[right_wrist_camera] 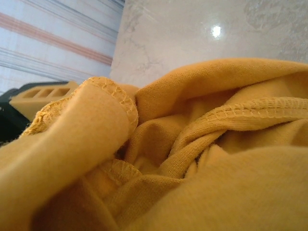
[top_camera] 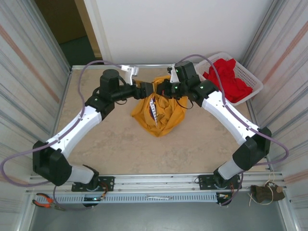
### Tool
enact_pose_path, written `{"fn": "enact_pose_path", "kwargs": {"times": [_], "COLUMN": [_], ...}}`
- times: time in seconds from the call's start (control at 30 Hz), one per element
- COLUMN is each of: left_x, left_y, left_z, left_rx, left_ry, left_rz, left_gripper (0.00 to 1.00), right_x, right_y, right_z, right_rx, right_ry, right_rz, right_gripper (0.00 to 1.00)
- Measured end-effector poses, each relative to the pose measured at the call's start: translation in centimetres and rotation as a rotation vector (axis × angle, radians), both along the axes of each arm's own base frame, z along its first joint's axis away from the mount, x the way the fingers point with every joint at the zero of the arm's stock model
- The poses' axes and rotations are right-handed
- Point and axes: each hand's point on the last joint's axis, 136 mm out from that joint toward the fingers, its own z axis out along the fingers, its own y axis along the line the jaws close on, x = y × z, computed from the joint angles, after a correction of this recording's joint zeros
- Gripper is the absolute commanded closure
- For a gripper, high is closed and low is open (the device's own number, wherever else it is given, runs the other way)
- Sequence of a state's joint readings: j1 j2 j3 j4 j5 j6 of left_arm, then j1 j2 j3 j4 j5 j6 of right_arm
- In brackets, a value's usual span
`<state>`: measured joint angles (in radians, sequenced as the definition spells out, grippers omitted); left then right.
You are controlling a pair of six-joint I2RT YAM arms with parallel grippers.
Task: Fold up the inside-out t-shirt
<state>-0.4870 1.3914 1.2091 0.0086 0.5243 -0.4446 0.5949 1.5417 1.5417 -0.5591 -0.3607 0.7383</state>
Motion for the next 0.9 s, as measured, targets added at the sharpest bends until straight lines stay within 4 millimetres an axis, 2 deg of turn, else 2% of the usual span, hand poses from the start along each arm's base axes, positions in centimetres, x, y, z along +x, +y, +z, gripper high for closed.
{"fn": "enact_pose_path", "kwargs": {"times": [0.1,0.23,0.3,0.37,0.43,0.5,0.57,0.67,0.7,0.77,0.83,0.9], "left_x": [1.3,4.4,7.0,10.8,14.1,16.1,16.9,15.2,14.5,12.7,11.3,10.5], "left_y": [-0.8,-1.5,-1.5,-1.4,-1.0,-0.6,0.2,1.4,1.8,2.8,4.1,6.1], "left_z": [-0.4,-0.7,-0.6,-0.6,-1.7,-4.5,-9.0,-16.3,-18.0,-21.5,-23.3,-23.8], "left_rx": [-0.003,-0.018,-0.02,-0.019,-0.005,0.029,0.086,0.184,0.207,0.254,0.28,0.286], "left_ry": [0.006,0.043,0.076,0.113,0.153,0.209,0.299,0.447,0.485,0.561,0.61,0.633], "left_rz": [-0.005,0.042,0.093,0.151,0.2,0.232,0.265,0.288,0.289,0.288,0.289,0.306], "left_gripper": [1.0,1.0,1.0,1.0,1.0,1.0,1.0,1.0,0.95,0.72,0.51,0.41], "right_x": [-0.3,-1.2,-1.9,-2.8,-3.5,-3.6,-2.6,-0.7,-0.2,0.7,0.9,0.8], "right_y": [-0.1,-0.2,-0.1,0.4,0.6,0.4,-0.5,-3.0,-3.9,-5.6,-6.6,-6.8], "right_z": [-0.1,-0.2,-0.1,0.6,1.8,4.3,8.3,14.4,16.3,19.6,21.9,23.7], "right_rx": [0.004,0.011,0.015,0.028,0.047,0.079,0.134,0.216,0.247,0.301,0.343,0.385], "right_ry": [0.002,-0.006,-0.009,-0.028,-0.048,-0.092,-0.169,-0.298,-0.337,-0.409,-0.451,-0.497], "right_rz": [0.007,0.035,0.057,0.096,0.118,0.122,0.099,0.026,-0.001,-0.049,-0.077,-0.08], "right_gripper": [1.0,1.0,1.0,1.0,1.0,1.0,1.0,1.0,1.0,1.0,1.0,1.0]}}
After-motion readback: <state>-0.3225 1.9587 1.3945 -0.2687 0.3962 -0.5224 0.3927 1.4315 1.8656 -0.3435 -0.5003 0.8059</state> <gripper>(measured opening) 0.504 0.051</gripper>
